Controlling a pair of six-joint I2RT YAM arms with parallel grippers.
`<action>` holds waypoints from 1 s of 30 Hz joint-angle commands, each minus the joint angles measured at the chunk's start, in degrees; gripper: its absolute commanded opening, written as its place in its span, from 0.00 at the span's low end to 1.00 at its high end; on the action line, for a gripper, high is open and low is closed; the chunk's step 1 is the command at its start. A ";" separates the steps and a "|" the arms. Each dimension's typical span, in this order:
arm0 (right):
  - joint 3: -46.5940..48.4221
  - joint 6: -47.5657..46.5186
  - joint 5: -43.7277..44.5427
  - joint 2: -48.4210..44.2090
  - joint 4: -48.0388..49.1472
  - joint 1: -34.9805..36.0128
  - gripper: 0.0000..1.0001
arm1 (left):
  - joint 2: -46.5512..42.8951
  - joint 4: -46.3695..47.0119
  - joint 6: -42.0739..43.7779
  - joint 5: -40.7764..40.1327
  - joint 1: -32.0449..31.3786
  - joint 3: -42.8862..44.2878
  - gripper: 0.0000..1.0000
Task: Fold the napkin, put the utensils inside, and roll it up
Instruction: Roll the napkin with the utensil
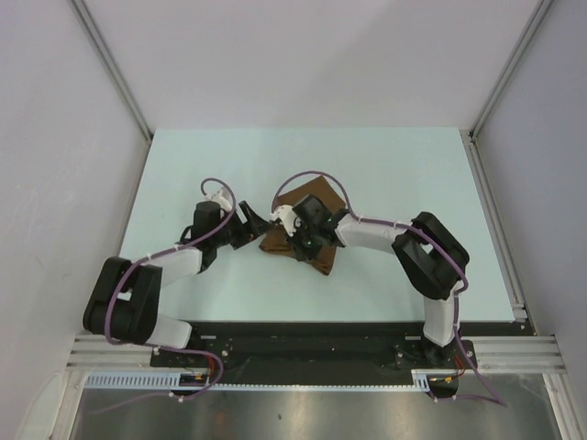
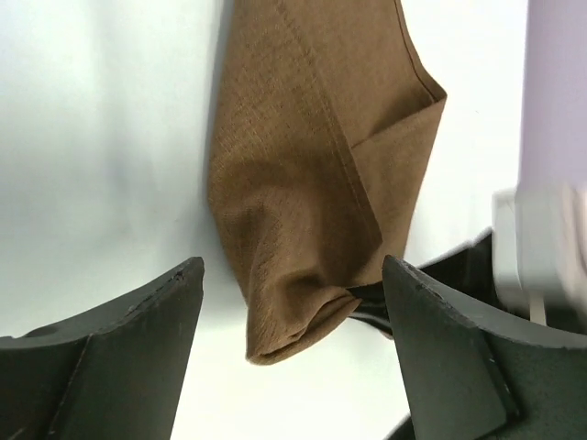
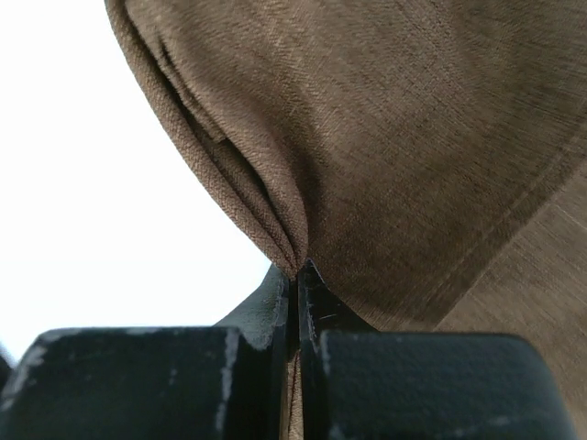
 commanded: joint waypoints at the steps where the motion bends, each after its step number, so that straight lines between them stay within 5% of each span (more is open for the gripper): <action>1: 4.77 4.23 -15.90 3.86 -6.45 -4.04 0.00 | -6.29 -6.30 8.14 -11.87 -2.21 -1.45 0.82; 10: 11.97 9.07 -30.68 13.52 -9.51 -12.92 0.00 | -18.51 -3.05 15.09 -15.77 -5.28 -6.91 0.75; 14: 14.79 9.33 -32.45 17.66 -12.42 -15.20 0.00 | -18.87 0.46 16.58 -7.64 -9.24 -7.17 0.75; 21: 14.45 9.60 -33.33 19.77 -12.78 -17.05 0.00 | -9.12 11.60 9.04 8.38 -11.18 -6.12 0.74; 30: 13.21 10.65 -32.62 20.21 -11.81 -17.23 0.00 | 6.16 29.63 -1.51 15.25 -11.44 -3.30 0.74</action>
